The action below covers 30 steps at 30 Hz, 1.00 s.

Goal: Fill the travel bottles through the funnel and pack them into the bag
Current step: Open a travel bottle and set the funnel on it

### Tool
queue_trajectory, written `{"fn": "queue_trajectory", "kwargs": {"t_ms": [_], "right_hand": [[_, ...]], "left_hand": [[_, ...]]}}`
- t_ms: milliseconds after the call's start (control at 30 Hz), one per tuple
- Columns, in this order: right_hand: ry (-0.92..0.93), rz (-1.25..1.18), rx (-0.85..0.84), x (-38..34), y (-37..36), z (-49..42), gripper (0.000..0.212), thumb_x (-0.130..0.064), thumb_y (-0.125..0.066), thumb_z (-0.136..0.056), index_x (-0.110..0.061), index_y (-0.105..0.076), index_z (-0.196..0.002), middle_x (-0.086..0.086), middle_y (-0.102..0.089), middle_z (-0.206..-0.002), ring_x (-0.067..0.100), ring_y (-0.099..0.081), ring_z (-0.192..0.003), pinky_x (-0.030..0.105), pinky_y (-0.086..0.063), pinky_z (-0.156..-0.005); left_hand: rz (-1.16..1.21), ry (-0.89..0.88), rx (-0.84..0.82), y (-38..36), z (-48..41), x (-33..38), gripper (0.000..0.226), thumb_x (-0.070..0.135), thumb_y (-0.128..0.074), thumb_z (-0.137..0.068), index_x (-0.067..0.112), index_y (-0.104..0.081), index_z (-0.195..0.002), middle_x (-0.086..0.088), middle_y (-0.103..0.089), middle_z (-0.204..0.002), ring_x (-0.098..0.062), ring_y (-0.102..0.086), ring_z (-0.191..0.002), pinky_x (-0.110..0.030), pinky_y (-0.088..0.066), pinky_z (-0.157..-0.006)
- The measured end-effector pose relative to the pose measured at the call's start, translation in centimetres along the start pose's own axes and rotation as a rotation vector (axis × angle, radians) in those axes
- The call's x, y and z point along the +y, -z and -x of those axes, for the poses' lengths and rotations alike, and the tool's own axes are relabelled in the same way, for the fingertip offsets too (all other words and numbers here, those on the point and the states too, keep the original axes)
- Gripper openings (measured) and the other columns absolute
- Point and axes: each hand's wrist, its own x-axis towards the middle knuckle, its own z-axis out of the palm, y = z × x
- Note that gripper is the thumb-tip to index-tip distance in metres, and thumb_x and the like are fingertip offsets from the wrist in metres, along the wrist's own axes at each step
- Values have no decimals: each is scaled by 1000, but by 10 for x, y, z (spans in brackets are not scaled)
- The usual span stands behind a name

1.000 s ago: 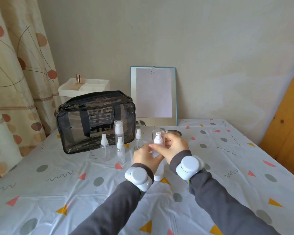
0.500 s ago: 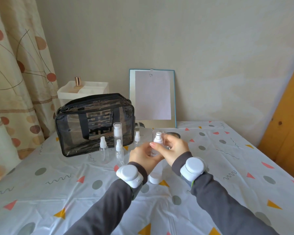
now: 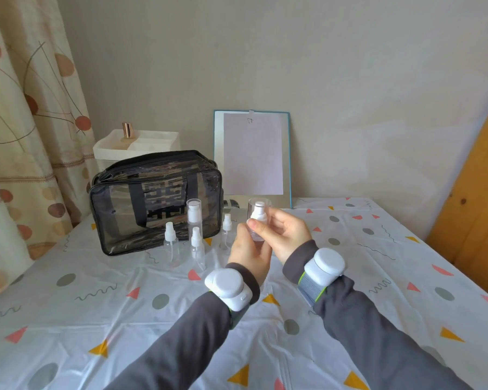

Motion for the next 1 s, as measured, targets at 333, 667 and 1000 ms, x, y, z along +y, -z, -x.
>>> {"fn": "queue_trajectory", "kwargs": {"t_ms": [333, 667, 1000], "right_hand": [[-22, -4, 170, -9, 4, -13, 27, -25, -81, -66, -26, -65, -88, -10, -70, -88, 7, -67, -88, 25, -51, -87], [-10, -136, 141, -3, 8, -11, 21, -16, -76, -73, -24, -64, -89, -18, -71, -75, -6, -66, -80, 5, -47, -68], [-183, 221, 380, 24, 63, -1, 52, -50, -61, -80, -22, -55, -123, -6, -61, -116, 11, -59, -104, 25, -42, -93]], "left_hand": [[-76, 9, 44, -10, 8, -6, 24, 19, -54, -90, 12, -33, -98, -12, -54, -101, -17, -54, -79, -19, -36, -67], [40, 39, 9, -6, 2, -7, 24, 31, -60, -87, 17, -43, -96, -1, -59, -92, -15, -55, -85, -17, -37, -69], [36, 106, -46, -21, 4, -11, 43, 40, -74, -73, 21, -60, -109, 1, -47, -109, -8, -47, -96, -22, -36, -89]]}}
